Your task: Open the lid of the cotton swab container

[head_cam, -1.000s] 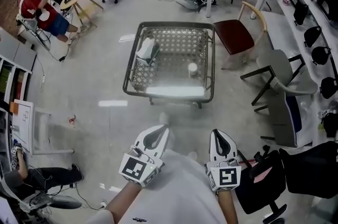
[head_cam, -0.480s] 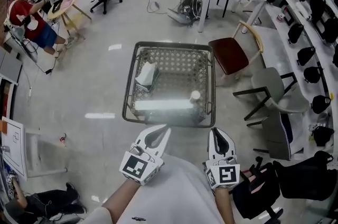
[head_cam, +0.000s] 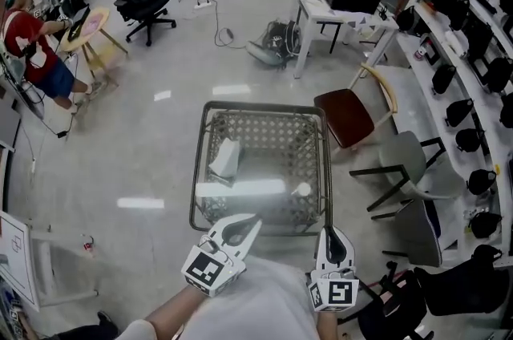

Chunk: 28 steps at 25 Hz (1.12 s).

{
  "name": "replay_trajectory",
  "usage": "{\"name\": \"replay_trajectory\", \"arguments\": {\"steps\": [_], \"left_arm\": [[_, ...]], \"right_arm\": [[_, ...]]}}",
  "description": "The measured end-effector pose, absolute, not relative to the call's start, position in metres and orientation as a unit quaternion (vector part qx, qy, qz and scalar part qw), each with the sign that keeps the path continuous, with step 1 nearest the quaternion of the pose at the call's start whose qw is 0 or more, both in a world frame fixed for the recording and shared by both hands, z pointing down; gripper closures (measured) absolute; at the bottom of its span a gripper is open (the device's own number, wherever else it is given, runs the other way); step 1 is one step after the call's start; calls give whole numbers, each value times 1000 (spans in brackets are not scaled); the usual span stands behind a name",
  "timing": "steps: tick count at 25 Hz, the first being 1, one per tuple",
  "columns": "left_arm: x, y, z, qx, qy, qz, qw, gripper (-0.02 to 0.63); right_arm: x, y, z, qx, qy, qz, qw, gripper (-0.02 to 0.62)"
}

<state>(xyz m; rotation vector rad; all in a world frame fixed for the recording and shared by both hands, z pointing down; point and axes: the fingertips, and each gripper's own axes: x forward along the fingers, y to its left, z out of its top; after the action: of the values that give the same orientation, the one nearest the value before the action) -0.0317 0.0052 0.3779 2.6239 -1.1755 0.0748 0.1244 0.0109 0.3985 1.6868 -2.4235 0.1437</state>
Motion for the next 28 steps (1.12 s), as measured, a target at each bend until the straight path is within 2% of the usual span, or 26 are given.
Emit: {"name": "replay_trajectory", "arguments": {"steps": [4,13,22,28], "left_arm": [[-34,-11,371,914,-383,22,128,603],[-28,-31,368,912,-386,17,138,603],[-27,-46,399,905,-394,34,158,603],[-29,-47,410,902,-395,40,168,603]], "right_arm": [[120,5,395,581,-806,51,101,584],[122,-14,414,578,-808,52,102,518],[126,-51,476,573,-809,68,112,488],[129,-65,543,581,-797,97,138,430]]}}
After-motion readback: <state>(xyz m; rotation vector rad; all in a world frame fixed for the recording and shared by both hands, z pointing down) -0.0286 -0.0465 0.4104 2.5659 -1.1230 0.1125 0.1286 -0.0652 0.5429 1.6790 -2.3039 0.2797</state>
